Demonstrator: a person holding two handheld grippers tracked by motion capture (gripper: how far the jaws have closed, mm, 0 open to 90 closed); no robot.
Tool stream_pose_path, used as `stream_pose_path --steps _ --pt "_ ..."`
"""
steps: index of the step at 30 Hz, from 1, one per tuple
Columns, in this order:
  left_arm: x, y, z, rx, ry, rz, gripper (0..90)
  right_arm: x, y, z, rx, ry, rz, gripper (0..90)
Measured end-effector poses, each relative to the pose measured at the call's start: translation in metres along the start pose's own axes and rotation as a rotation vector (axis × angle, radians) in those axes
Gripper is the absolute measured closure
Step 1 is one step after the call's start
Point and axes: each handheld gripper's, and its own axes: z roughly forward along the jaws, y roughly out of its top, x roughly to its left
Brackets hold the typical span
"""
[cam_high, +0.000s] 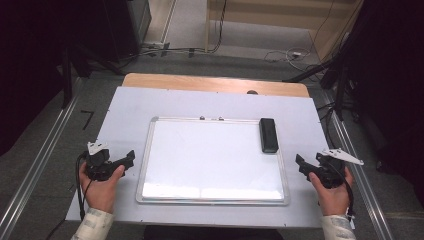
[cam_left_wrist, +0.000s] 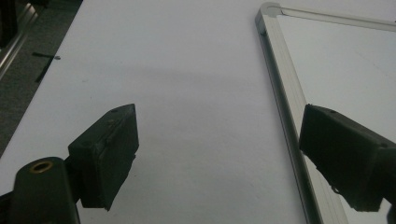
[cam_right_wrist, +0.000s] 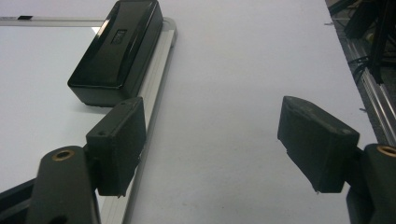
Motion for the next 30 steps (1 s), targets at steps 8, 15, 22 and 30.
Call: stream_pose_path --steps 8,15,22,30 --pt "0.000 0.000 0.000 0.000 0.000 0.000 13.1 -0.008 -0.005 -0.007 -0.001 -0.014 -0.001 22.7" --pt "0.000 0.000 0.000 0.002 0.002 0.001 13.1 -0.016 -0.009 -0.012 0.001 -0.026 0.011 22.6" --pt "0.000 0.000 0.000 0.003 0.001 -0.003 13.1 -0.023 -0.012 -0.016 0.002 -0.041 0.019 22.6" --pt "0.000 0.000 0.000 0.004 0.002 -0.003 13.0 -0.031 -0.016 -0.019 0.008 -0.065 0.032 22.6"
